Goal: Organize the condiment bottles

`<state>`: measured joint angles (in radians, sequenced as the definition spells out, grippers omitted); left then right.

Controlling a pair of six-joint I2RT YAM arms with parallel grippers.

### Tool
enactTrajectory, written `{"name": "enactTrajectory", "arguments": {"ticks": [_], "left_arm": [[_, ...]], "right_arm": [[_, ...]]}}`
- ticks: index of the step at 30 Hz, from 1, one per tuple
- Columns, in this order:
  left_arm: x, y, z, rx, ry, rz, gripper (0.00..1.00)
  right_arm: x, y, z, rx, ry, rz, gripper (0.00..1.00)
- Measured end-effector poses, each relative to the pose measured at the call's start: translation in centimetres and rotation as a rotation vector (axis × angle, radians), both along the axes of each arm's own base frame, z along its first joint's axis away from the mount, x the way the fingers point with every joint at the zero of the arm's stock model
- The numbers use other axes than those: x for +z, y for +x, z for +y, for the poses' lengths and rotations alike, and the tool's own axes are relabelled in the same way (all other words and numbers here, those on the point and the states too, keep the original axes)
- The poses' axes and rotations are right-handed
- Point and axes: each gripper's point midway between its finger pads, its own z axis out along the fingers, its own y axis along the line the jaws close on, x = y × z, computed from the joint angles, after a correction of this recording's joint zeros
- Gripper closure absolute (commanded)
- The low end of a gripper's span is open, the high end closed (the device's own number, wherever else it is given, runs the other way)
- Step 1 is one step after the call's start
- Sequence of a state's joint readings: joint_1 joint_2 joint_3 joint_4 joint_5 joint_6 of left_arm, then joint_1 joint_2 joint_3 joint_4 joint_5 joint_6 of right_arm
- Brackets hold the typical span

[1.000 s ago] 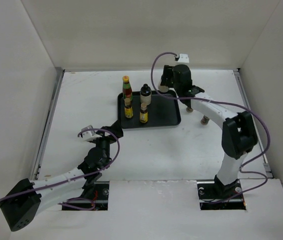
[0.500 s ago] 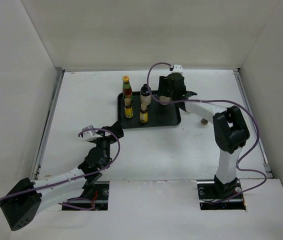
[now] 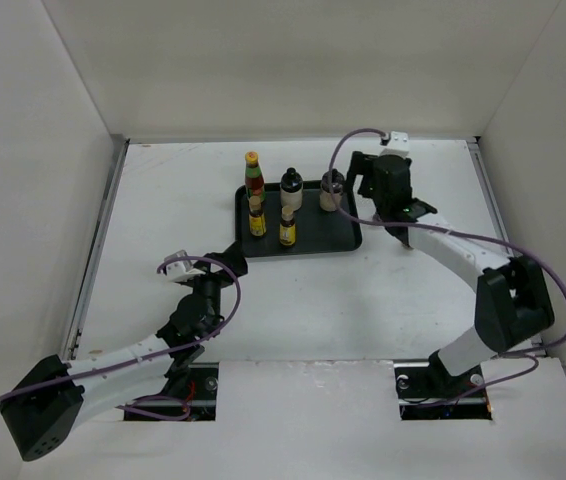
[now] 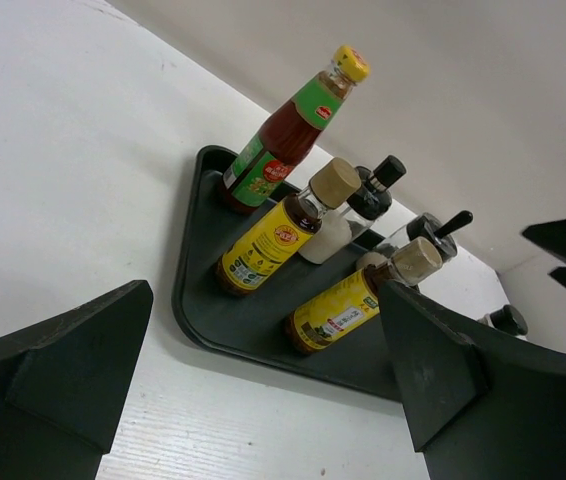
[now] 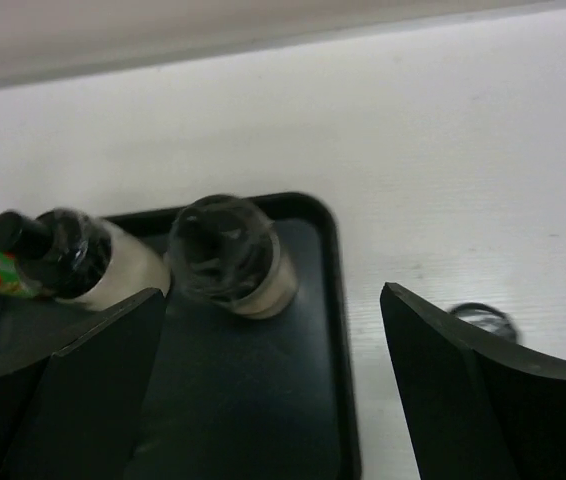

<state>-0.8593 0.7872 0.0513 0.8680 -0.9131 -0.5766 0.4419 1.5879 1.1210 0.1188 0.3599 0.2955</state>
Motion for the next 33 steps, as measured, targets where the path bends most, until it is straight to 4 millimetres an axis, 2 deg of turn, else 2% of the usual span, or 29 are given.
{"name": "enactTrajectory", "arguments": {"ticks": [3, 5, 7, 10, 15, 18, 20, 24, 27, 29, 31, 33], "left_arm": [[-0.1, 0.0, -0.1, -0.003, 0.004, 0.003, 0.0], [-0.4, 0.0, -0.2, -0.005, 0.012, 0.01, 0.0], [-0.4, 0.0, -0.3, -0.008, 0.014, 0.012, 0.0], [-0.7, 0.1, -0.4, -0.011, 0.022, 0.019, 0.0], [-1.0, 0.1, -0.5, -0.015, 0.028, 0.026, 0.0], [-1.3, 0.1, -0.6, -0.016, 0.039, 0.035, 0.0], [-1.3, 0.1, -0.6, -0.018, 0.039, 0.035, 0.0], [-1.6, 0.2, -0.6, -0.017, 0.047, 0.042, 0.0], [-1.6, 0.2, -0.7, -0.023, 0.048, 0.043, 0.0], [-1.7, 0.2, -0.8, -0.026, 0.05, 0.045, 0.0], [-1.9, 0.2, -0.8, -0.028, 0.055, 0.05, 0.0], [-1.9, 0.2, -0.9, -0.031, 0.054, 0.049, 0.0]], "right_arm": [[0.9, -0.4, -4.1, -0.103, -0.005, -0.029, 0.05], [0.2, -0.4, -6.5, -0.165, -0.021, -0.015, 0.06], [-1.4, -0.4, -8.1, -0.208, -0.044, 0.024, 0.07], [-4.1, -0.2, -8.9, -0.225, -0.075, 0.09, 0.13], [-8.2, -0.1, -9.2, -0.227, -0.112, 0.188, 0.32], [-9.4, 0.4, -9.3, -0.225, -0.119, 0.219, 0.53], [-9.5, 0.6, -9.2, -0.226, -0.114, 0.22, 0.55], [-8.3, 0.2, -9.4, -0.239, -0.11, 0.188, 0.55], [-5.7, -1.2, -8.6, -0.221, -0.103, 0.131, 0.54], [-3.2, -2.0, -6.8, -0.18, -0.081, 0.075, 0.54], [-0.9, -2.8, -3.9, -0.116, -0.053, 0.019, 0.53], [0.0, -3.8, -0.5, -0.041, -0.032, -0.006, 0.51]]}}
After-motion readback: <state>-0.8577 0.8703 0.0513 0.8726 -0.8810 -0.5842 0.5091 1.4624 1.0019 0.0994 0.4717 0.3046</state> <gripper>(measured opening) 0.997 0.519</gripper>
